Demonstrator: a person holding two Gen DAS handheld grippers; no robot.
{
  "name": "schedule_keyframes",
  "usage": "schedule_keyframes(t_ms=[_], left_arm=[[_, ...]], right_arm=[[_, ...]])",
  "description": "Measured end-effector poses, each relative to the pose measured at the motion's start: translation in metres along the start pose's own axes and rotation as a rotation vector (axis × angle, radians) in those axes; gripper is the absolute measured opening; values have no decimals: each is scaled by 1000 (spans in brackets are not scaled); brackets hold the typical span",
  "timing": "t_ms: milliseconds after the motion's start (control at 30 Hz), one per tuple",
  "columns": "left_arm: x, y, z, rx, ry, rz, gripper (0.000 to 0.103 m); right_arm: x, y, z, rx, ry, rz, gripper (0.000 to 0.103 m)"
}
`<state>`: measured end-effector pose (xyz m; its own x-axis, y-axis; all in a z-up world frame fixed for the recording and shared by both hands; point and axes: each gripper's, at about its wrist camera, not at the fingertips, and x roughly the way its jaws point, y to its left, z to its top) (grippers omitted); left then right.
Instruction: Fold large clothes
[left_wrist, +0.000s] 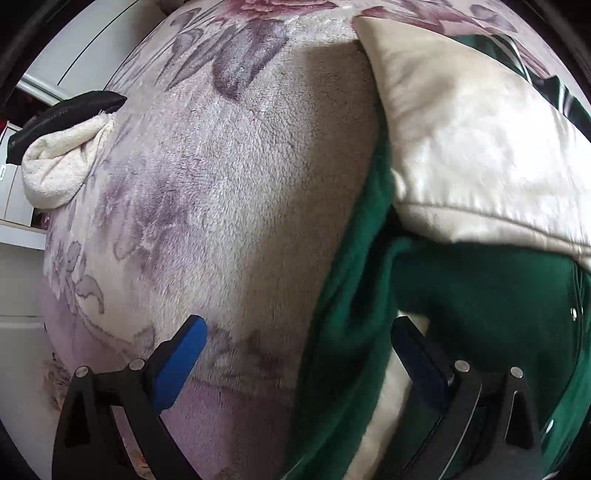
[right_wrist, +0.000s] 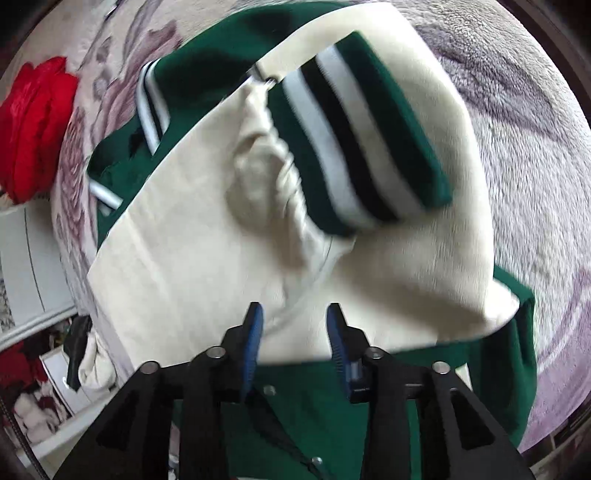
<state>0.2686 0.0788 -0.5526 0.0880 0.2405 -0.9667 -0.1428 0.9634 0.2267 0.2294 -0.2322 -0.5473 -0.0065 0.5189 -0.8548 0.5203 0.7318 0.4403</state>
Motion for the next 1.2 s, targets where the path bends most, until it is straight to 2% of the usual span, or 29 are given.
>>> schedule_keyframes(t_ms=[67, 100, 200, 267, 300, 333, 367, 500, 600, 700, 767, 833, 933, 1000, 1100, 1133, 1167, 1200], left_arm=[[-4, -8, -20, 33, 18, 1, 103], [-3, -12, -30, 51, 30, 5, 103], [12, -24, -56, 89, 102, 4, 103], [18, -26, -70, 99, 132, -9, 103], [18, -30, -76, 105, 138, -7, 103], [18, -32, -80, 111, 142, -9, 103], [16, -33, -83, 114, 141, -14, 103], [9, -37, -92, 129, 137, -31, 103], [0, -39, -95, 133, 132, -41, 103], [-16, -35, -96, 124, 119, -62, 103], [-33, -38, -97, 126, 97, -68, 103], [-45, -40, -98, 122, 73, -73, 103], [-60, -50, -98, 118, 56, -78, 103], [-64, -63, -98, 107, 58, -87, 103], [-69, -90, -100, 107, 66, -90, 103], [-72, -102, -102, 112, 59, -81, 103], [-74, -111, -104, 119, 54, -67, 103], [-79, -125, -109, 122, 51, -55, 103]], right_arm=[[24, 11, -44, -40, 122, 85, 54], [44, 15, -65, -44, 187, 99, 54], [105, 13, -111, -50, 298, 72, 54], [139, 12, -123, -29, 323, 57, 53], [144, 11, -128, 3, 289, 68, 44], [144, 7, -132, 49, 258, 66, 6], [144, 5, -133, 82, 234, 49, 5], [131, 10, -133, 55, 167, -39, 5], [136, 13, -136, 53, 214, -30, 6], [118, 21, -151, 2, 240, -42, 20], [91, 16, -159, -13, 199, -89, 49], [51, -5, -166, 11, 123, -145, 55], [1, -53, -167, 91, 37, -250, 55], [-9, -87, -165, 116, 35, -305, 55], [14, -129, -166, 91, 97, -382, 55], [20, -152, -161, 75, 133, -402, 48], [34, -162, -164, 50, 174, -432, 33], [47, -172, -166, 12, 226, -474, 33]])
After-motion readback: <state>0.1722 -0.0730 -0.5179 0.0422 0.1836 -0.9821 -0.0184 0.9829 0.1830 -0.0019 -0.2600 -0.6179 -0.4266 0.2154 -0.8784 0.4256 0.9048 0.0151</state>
